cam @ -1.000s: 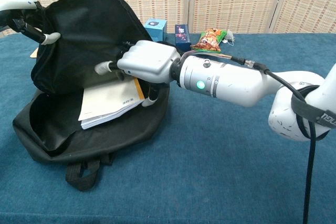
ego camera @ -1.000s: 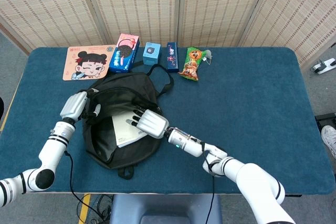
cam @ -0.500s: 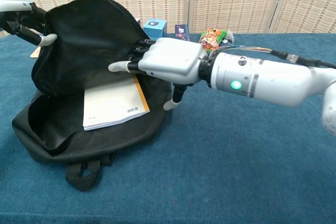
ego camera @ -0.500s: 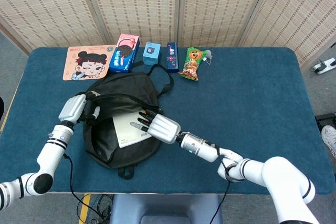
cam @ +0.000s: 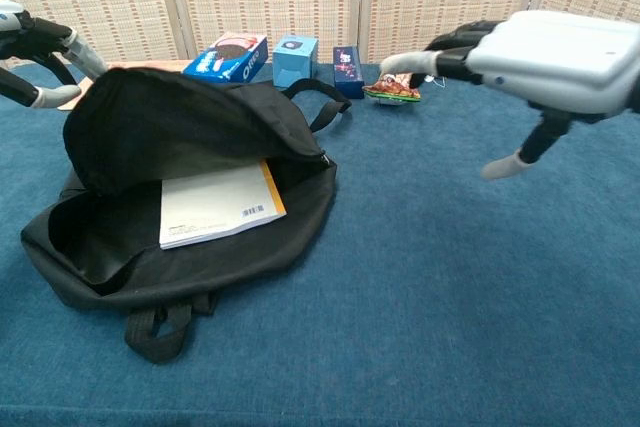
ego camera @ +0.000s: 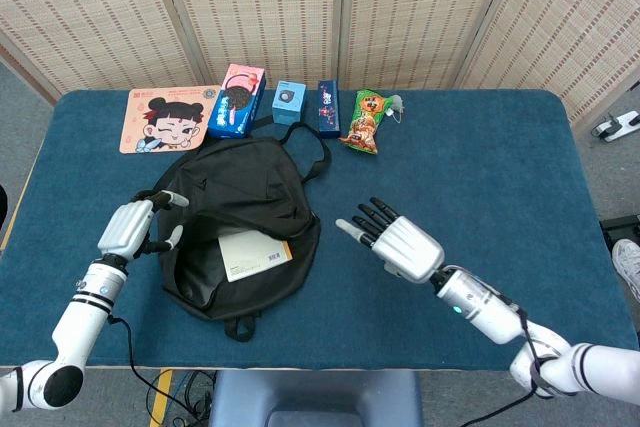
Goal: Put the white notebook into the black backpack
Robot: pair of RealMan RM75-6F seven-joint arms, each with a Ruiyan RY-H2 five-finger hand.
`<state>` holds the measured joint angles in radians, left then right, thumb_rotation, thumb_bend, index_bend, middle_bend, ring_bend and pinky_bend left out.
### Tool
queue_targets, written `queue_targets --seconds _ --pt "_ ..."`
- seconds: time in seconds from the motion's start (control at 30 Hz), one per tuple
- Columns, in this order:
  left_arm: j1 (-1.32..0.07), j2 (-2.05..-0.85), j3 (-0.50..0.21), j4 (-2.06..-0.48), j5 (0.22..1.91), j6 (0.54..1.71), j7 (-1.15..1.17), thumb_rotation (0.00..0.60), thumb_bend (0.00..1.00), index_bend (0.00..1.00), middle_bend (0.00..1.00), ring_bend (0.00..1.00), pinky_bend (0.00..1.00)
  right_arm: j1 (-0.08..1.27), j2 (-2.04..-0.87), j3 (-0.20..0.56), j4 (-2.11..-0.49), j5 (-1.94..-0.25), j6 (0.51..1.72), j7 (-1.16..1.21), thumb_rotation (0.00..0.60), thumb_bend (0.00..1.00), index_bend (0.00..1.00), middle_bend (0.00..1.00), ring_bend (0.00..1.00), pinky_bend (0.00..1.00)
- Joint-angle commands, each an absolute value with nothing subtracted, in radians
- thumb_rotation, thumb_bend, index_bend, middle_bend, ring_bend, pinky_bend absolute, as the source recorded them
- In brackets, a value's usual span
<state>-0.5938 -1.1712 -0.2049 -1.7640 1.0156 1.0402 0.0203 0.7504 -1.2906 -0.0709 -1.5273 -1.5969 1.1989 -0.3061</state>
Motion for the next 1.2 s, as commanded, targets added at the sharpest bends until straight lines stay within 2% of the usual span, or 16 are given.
queue_targets --seconds 0.03,0.3,0.6,0.93,1.2 --pt "-0.554 -1.151 -0.182 -1.794 1.071 1.082 -0.002 0.6 0.44 0.38 0.28 0.32 0.11 0.68 -1.225 -0.086 -1.565 -1.576 1.26 -0.297 0.6 0.13 0.0 0.22 0.13 0.16" --pt "-0.475 -1.124 -0.152 -1.794 1.169 1.21 0.019 0.6 0.44 0.38 0.28 0.32 0.11 0.534 -1.105 -0.091 -1.623 -1.519 1.369 -0.238 0.6 0.24 0.1 0.28 0.2 0.26" --pt "-0.368 -1.111 -0.123 -1.747 1.214 1.344 0.014 0.6 0.44 0.35 0.28 0.31 0.11 0.367 -1.061 -0.091 -1.612 -1.462 1.49 -0.178 0.6 0.29 0.21 0.35 0.24 0.32" --pt "-0.232 -1.093 -0.054 -1.744 1.295 1.504 0.099 0.6 0.41 0.27 0.2 0.18 0.08 0.232 -1.024 -0.092 -1.62 -1.471 1.576 -0.129 0.6 0.3 0.25 0.37 0.27 0.34" --pt "-0.15 -1.085 -0.025 -1.768 1.355 1.593 0.126 0.6 0.39 0.26 0.18 0.17 0.07 0.191 -1.034 -0.078 -1.603 -1.495 1.576 -0.117 0.6 0.3 0.25 0.37 0.27 0.34"
